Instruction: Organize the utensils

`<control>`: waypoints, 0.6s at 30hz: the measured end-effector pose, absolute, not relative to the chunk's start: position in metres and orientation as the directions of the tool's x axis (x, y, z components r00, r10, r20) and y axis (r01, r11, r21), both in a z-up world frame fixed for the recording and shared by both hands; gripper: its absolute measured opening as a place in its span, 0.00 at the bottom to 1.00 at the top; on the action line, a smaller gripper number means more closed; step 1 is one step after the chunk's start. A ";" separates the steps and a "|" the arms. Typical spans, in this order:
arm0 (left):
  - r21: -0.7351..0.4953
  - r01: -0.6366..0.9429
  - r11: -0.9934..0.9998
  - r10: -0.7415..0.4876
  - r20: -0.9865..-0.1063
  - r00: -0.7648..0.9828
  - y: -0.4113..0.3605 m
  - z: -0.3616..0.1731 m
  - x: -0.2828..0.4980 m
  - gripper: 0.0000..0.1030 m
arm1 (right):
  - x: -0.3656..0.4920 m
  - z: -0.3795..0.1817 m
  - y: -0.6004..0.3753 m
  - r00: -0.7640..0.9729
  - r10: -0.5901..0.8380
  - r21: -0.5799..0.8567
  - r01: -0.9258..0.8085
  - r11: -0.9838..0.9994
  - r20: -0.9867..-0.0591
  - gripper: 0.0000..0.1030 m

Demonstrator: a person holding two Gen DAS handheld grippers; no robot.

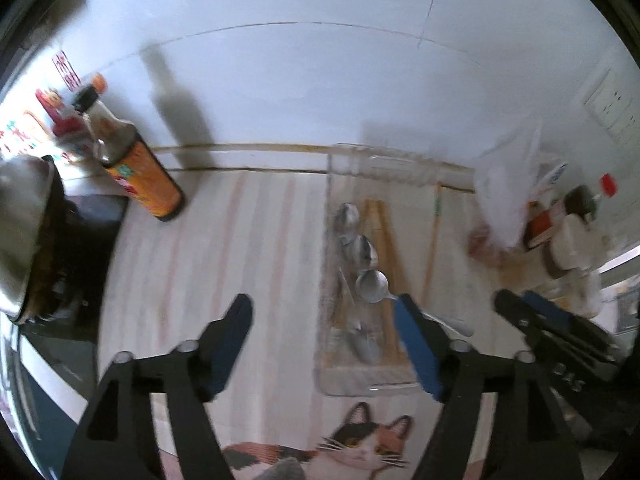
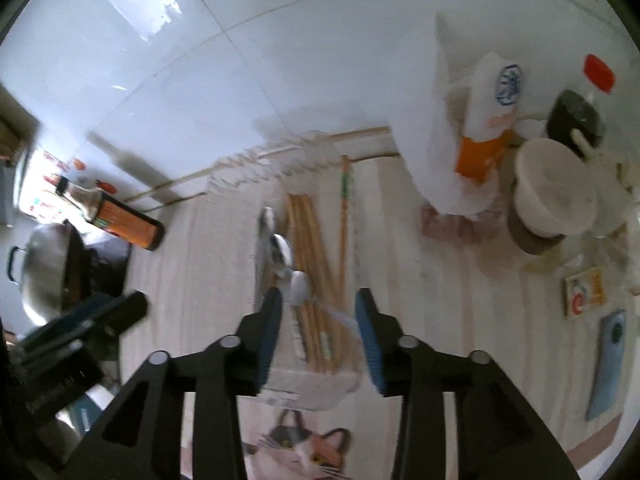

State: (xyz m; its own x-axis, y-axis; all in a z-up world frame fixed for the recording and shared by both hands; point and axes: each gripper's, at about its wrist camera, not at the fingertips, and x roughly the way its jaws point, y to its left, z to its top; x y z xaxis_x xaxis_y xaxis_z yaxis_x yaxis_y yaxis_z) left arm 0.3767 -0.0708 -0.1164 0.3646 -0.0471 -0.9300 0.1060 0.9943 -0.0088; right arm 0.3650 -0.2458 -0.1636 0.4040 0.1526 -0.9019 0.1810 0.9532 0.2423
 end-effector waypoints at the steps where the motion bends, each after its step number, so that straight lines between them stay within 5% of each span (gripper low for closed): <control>1: 0.015 0.102 0.995 -0.025 -0.926 0.376 -0.070 -0.118 0.375 0.78 | 0.363 -0.165 -0.246 0.400 0.135 0.224 0.183 0.957 -0.906 0.52; 3: 0.047 0.099 0.994 0.005 -0.920 0.392 -0.069 -0.121 0.371 0.82 | 0.358 -0.169 -0.247 0.393 0.094 0.179 0.185 0.966 -0.915 0.57; 5: 0.065 0.094 0.993 0.022 -0.917 0.399 -0.068 -0.127 0.368 0.98 | 0.355 -0.172 -0.248 0.389 0.062 0.145 0.187 0.972 -0.919 0.69; 11: 0.101 0.076 0.992 0.064 -0.920 0.387 -0.068 -0.145 0.361 1.00 | 0.347 -0.180 -0.244 0.386 -0.030 0.039 0.170 0.985 -0.922 0.95; 18: 0.116 0.053 0.992 0.087 -0.918 0.388 -0.069 -0.151 0.350 1.00 | 0.339 -0.188 -0.243 0.390 -0.093 -0.033 0.158 0.987 -0.916 0.97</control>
State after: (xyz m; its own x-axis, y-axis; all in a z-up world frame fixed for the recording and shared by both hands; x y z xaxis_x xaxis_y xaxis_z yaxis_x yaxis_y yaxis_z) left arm 0.3503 -0.0687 -0.1513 0.3875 0.0866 -0.9178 0.0529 0.9919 0.1159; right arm 0.3386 -0.2427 -0.1879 0.3902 -0.0928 -0.9160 0.1581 0.9869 -0.0326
